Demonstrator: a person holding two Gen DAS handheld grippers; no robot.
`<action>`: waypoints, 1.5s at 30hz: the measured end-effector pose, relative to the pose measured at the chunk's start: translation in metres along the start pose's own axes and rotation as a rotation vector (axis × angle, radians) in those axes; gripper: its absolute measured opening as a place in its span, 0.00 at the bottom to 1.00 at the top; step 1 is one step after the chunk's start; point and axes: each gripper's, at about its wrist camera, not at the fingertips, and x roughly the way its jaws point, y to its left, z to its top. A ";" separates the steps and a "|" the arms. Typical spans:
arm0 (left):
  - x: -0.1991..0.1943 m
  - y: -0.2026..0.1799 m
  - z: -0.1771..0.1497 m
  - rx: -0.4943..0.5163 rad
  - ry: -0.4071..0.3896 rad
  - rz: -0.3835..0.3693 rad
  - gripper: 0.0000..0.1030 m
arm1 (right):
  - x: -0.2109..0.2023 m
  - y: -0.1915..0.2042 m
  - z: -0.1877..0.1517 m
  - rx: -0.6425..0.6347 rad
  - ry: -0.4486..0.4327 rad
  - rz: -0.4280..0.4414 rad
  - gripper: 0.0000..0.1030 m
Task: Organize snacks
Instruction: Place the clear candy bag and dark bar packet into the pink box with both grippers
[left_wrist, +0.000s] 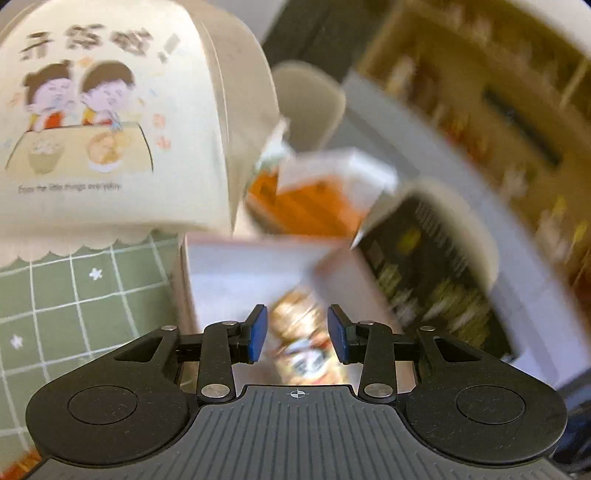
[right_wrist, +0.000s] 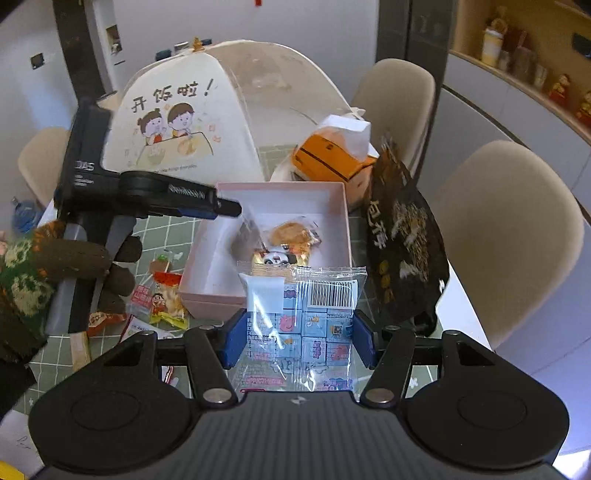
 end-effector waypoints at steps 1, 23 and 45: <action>-0.016 -0.001 0.002 -0.017 -0.042 -0.023 0.39 | 0.000 -0.003 0.007 0.002 -0.002 0.014 0.57; -0.215 0.101 -0.188 -0.357 -0.003 0.347 0.39 | 0.130 0.028 0.144 0.105 0.120 0.116 0.60; -0.091 0.073 -0.093 -0.129 0.144 0.203 0.39 | 0.041 0.078 -0.059 -0.085 -0.038 0.080 0.76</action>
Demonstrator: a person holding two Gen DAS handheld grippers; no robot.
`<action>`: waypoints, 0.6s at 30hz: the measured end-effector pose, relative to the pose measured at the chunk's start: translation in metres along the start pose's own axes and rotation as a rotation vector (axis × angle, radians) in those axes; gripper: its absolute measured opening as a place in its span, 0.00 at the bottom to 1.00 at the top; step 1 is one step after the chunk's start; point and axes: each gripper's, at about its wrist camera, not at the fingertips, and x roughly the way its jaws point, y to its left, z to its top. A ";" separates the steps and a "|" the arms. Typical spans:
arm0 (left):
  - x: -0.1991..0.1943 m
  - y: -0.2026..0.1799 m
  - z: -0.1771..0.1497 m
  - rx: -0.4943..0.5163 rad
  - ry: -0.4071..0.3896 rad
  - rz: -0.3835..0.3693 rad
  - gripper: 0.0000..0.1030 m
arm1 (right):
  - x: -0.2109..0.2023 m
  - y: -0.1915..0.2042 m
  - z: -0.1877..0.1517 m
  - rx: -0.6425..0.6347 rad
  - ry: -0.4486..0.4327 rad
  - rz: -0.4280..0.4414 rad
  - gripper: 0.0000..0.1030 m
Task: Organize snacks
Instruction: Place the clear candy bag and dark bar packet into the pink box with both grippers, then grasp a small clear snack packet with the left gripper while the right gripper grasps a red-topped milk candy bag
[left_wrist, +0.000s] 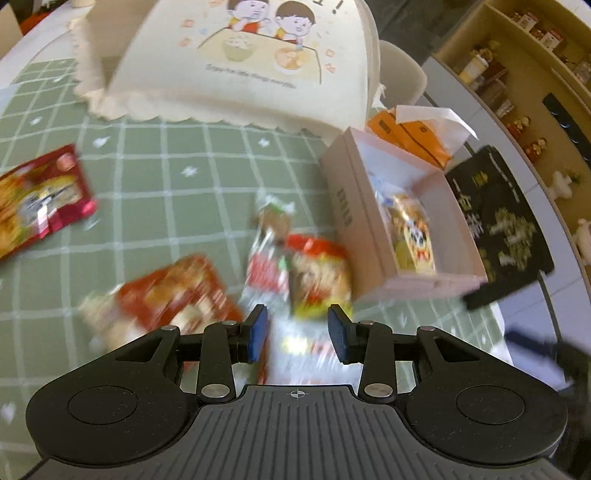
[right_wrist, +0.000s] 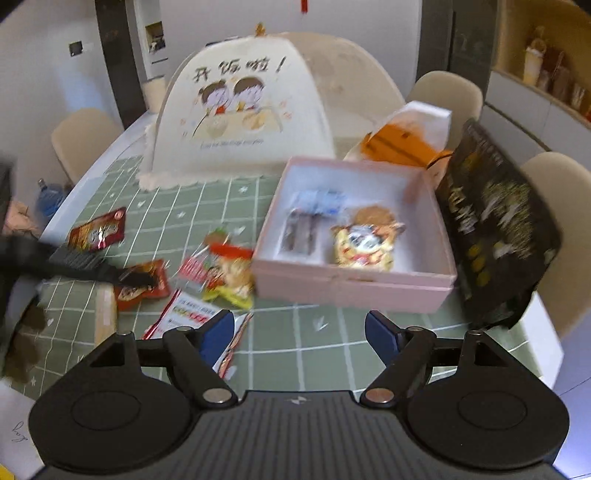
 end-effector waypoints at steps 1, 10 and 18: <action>0.007 -0.006 0.005 0.014 0.003 0.014 0.39 | 0.002 0.003 -0.003 -0.012 0.004 0.007 0.76; 0.065 -0.014 0.043 0.119 -0.023 0.230 0.40 | 0.016 -0.004 -0.032 -0.151 0.065 -0.057 0.76; 0.092 -0.021 0.059 0.263 0.033 0.208 0.43 | 0.035 -0.024 -0.043 -0.092 0.142 -0.010 0.76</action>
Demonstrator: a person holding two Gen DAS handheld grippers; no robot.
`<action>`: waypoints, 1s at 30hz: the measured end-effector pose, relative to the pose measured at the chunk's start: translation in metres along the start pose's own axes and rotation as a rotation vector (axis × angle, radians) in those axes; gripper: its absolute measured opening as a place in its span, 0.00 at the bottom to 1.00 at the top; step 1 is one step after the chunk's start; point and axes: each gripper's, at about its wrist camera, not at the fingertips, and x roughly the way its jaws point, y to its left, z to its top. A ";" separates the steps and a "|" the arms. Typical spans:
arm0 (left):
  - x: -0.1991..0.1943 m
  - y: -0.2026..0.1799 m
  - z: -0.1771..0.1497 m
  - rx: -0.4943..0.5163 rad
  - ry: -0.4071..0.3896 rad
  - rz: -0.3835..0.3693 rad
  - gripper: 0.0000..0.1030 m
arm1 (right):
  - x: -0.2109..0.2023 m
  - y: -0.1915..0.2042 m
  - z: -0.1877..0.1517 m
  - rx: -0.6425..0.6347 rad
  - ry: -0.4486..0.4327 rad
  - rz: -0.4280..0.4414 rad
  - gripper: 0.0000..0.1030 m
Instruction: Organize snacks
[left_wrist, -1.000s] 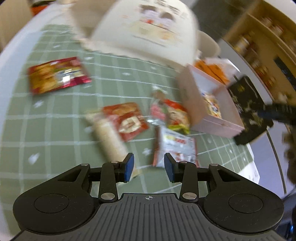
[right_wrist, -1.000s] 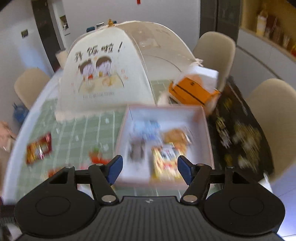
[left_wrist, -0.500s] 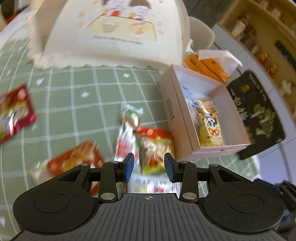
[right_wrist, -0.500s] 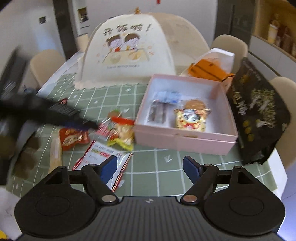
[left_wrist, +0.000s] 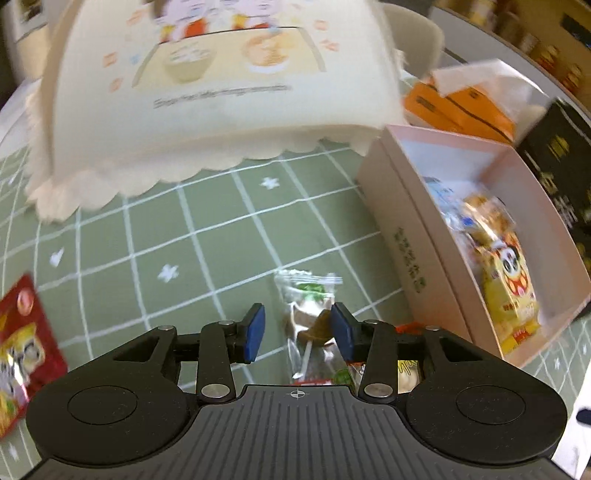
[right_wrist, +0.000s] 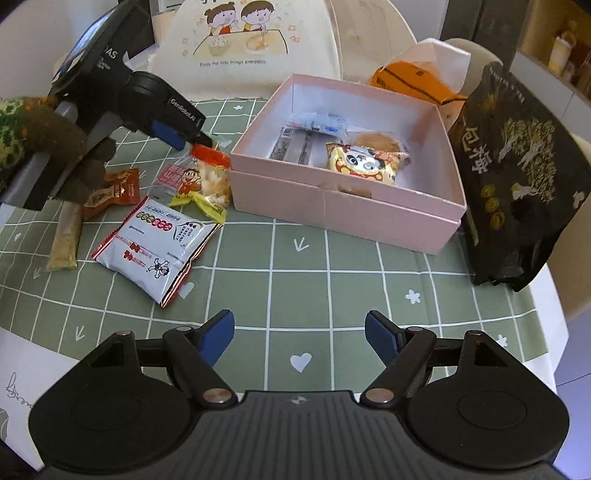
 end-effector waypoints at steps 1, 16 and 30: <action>0.000 -0.003 -0.001 0.022 0.001 -0.013 0.43 | 0.001 0.001 0.002 0.003 0.001 0.016 0.76; -0.047 0.053 -0.070 -0.021 -0.008 -0.015 0.43 | 0.091 0.065 0.090 0.152 0.054 0.126 0.77; -0.049 0.020 -0.076 0.097 -0.046 -0.159 0.23 | 0.032 0.056 0.022 0.047 0.069 -0.011 0.45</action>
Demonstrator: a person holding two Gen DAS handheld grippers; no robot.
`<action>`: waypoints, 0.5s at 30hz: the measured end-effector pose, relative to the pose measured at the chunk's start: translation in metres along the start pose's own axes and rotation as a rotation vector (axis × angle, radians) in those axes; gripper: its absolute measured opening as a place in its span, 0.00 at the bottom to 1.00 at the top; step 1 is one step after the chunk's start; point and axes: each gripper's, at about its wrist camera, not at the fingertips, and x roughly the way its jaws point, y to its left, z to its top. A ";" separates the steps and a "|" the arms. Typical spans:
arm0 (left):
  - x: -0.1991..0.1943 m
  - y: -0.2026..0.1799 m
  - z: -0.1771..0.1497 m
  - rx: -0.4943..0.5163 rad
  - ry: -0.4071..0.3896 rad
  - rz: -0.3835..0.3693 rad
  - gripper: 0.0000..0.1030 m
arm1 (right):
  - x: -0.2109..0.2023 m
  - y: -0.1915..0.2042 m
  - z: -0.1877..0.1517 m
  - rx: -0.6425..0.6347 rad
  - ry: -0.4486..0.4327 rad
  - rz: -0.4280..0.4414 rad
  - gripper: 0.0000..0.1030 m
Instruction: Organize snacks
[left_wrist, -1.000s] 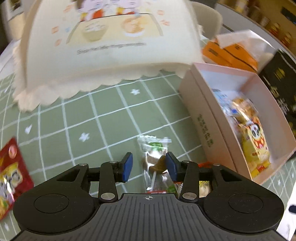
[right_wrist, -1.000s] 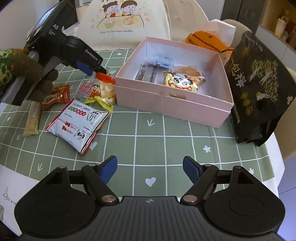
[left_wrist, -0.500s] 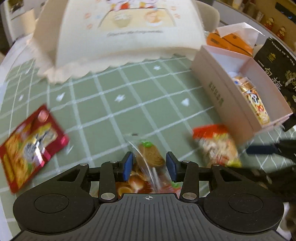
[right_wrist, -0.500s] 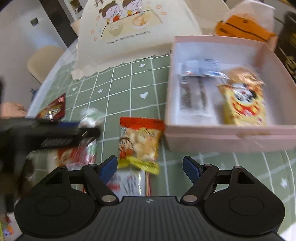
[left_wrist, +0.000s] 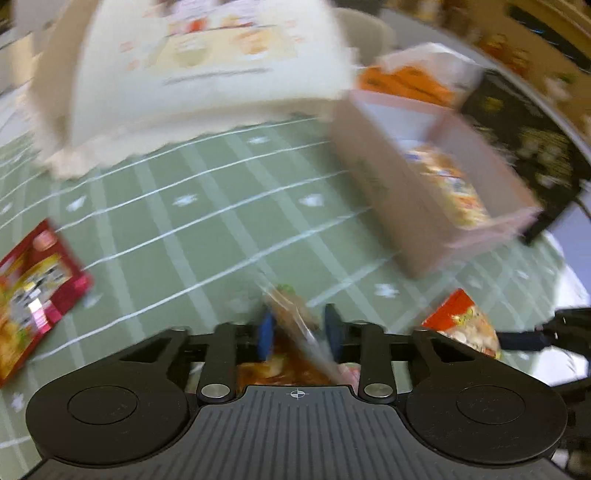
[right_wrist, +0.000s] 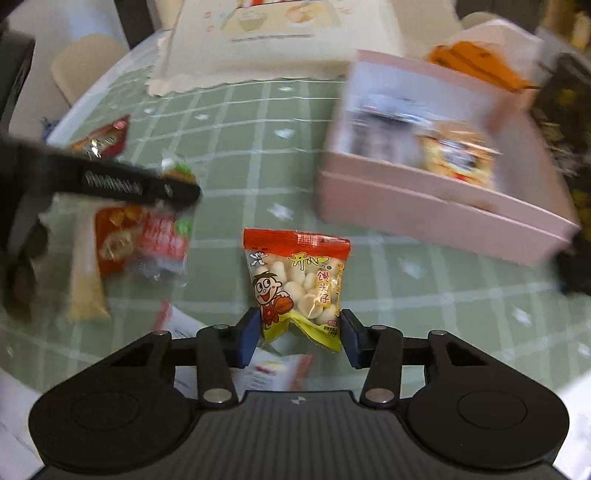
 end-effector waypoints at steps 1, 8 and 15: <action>0.001 -0.006 -0.001 0.030 0.010 -0.053 0.21 | -0.005 -0.007 -0.005 0.004 -0.004 -0.020 0.45; 0.009 -0.031 -0.008 0.201 0.043 0.052 0.23 | -0.012 -0.054 -0.026 0.094 0.017 -0.101 0.48; -0.010 -0.008 0.014 0.116 -0.024 0.119 0.30 | 0.003 -0.055 -0.019 0.097 0.014 -0.091 0.66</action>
